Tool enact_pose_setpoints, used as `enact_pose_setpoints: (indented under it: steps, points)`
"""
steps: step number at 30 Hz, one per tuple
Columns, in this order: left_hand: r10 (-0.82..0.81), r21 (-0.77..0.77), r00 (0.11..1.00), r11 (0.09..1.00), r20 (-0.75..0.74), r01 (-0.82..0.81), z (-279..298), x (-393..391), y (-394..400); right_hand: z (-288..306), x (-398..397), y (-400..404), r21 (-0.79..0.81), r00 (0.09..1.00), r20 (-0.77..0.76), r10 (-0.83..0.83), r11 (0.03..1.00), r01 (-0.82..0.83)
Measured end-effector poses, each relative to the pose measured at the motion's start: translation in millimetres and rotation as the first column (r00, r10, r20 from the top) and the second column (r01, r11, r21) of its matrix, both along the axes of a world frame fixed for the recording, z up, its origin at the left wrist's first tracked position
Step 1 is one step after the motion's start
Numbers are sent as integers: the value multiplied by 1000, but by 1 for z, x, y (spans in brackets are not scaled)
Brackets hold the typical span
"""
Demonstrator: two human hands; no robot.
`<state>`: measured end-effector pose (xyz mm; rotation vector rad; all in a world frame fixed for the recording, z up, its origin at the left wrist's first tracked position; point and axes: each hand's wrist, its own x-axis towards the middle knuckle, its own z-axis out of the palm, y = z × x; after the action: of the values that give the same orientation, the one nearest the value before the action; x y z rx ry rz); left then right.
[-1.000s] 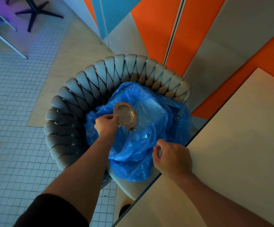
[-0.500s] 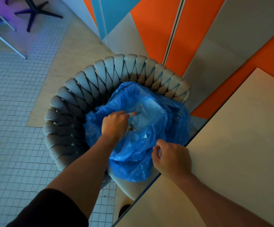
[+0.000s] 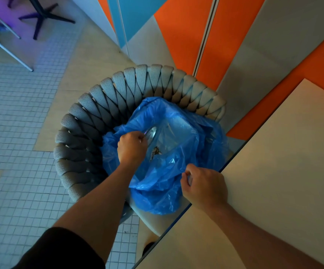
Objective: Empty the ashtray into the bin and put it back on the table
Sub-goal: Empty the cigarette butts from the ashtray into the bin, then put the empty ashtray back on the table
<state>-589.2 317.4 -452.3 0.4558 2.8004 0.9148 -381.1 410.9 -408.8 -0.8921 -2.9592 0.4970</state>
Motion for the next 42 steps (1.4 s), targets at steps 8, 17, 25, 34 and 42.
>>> enact_pose_setpoints:
  steps: [8, 17, 25, 34, 42]
  points:
    - [272, 168, 889, 921, 369, -352, 6, -5, -3, -6, 1, 1, 15, 1000, -15, -1, 1000, 1]
    - [259, 259, 740, 824, 620, -505, 12, -5, -3, -9, 0, 1, -25, 995, -95, -34, 999, 32]
    - [169, 304, 713, 821, 680, -484, 38, 22, -2, 0, -1, 4, -277, 959, -210, -192, 952, 129]
    - [25, 379, 738, 846, 674, -375, 78, 67, 7, 24, 27, 8, -687, 728, -230, -646, 638, 349]
    - [-79, 392, 712, 874, 698, -288, 101, 136, 22, 51, 93, 13, -735, 650, -165, -741, 532, 420]
